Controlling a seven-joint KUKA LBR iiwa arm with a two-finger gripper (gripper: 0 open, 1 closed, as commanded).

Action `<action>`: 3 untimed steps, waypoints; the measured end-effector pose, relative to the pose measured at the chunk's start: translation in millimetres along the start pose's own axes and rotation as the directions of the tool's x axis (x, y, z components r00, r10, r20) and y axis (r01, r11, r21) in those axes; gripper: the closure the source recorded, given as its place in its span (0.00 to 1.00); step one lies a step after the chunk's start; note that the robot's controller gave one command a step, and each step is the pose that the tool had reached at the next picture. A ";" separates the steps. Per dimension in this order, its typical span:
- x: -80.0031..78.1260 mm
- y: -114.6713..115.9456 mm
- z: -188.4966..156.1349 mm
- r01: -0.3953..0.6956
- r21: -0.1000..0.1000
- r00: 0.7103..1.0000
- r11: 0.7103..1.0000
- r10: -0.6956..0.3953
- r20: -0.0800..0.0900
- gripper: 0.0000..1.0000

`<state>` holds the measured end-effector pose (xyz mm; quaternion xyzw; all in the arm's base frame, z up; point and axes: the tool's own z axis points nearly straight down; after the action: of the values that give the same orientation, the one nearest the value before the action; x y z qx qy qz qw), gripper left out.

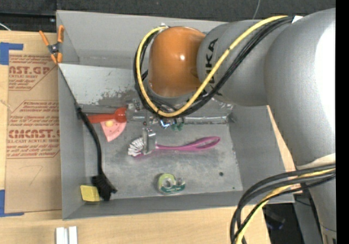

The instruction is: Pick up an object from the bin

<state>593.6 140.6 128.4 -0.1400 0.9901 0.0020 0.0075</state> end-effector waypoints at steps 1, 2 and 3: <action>33.2 -13.3 28.4 -0.216 0.001 0.976 0.976 0.216 -0.015 0.00; 25.6 -30.5 58.8 0.035 -0.002 0.999 0.999 -0.035 -0.001 0.00; 48.7 -22.4 58.0 -0.316 0.001 0.949 0.949 0.316 -0.014 1.00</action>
Offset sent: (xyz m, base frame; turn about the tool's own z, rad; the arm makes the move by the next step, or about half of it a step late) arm -0.0153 -0.0363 -0.0584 -0.0356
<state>553.8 105.9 69.6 0.0204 0.9998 0.0026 0.0002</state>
